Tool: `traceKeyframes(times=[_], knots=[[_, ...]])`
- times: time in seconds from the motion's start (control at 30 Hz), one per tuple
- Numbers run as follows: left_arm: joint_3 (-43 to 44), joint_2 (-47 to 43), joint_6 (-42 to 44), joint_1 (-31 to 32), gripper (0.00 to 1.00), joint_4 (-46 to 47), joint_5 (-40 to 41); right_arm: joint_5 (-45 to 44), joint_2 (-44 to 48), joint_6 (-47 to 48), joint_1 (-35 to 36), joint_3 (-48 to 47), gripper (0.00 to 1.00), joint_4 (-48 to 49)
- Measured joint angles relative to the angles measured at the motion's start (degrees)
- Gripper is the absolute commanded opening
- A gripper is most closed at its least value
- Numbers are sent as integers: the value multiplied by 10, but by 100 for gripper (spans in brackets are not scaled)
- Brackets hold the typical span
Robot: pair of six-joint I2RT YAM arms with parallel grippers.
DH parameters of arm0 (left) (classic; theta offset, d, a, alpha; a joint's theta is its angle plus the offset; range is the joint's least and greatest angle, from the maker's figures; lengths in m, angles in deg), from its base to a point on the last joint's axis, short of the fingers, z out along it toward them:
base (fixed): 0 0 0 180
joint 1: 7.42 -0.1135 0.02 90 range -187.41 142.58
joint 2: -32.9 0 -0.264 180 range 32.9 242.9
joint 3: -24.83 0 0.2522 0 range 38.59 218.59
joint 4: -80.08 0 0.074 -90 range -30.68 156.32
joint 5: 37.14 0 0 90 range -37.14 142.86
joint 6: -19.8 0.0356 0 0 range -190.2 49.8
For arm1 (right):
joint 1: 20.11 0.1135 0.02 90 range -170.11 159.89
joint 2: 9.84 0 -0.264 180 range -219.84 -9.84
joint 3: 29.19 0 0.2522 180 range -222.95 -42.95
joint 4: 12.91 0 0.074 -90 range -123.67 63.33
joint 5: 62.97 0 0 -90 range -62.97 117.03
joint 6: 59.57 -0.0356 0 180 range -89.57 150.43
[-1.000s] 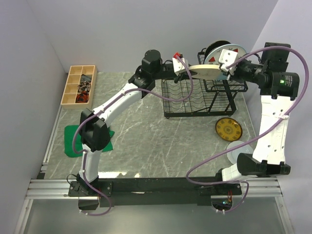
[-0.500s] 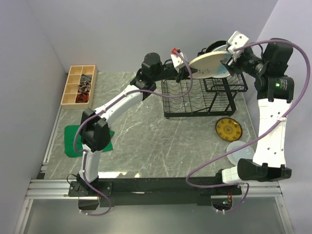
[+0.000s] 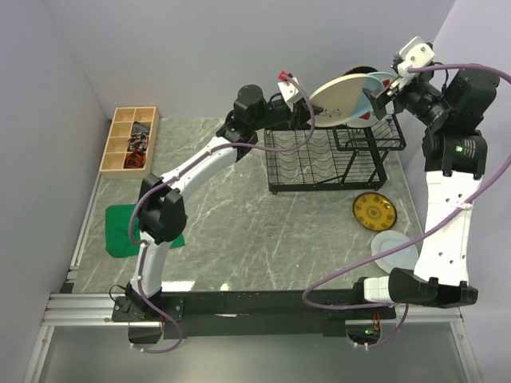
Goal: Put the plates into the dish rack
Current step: Pass the plate from the left arm to the right
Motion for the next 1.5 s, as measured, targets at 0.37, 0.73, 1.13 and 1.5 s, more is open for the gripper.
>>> traceKeyframes(times=[0.37, 0.73, 1.13, 1.5], knots=[[88, 65, 1, 0, 1, -2, -22, 57, 82, -137, -49, 177, 95, 182], [187, 151, -28, 0, 1, 39, -31, 75, 108, -287, -93, 271, 96, 380], [229, 207, -59, 0, 1, 51, -39, 82, 110, -340, -109, 303, 96, 446], [241, 213, -57, -1, 1, 70, -41, 151, 70, -263, -111, 247, 91, 362]])
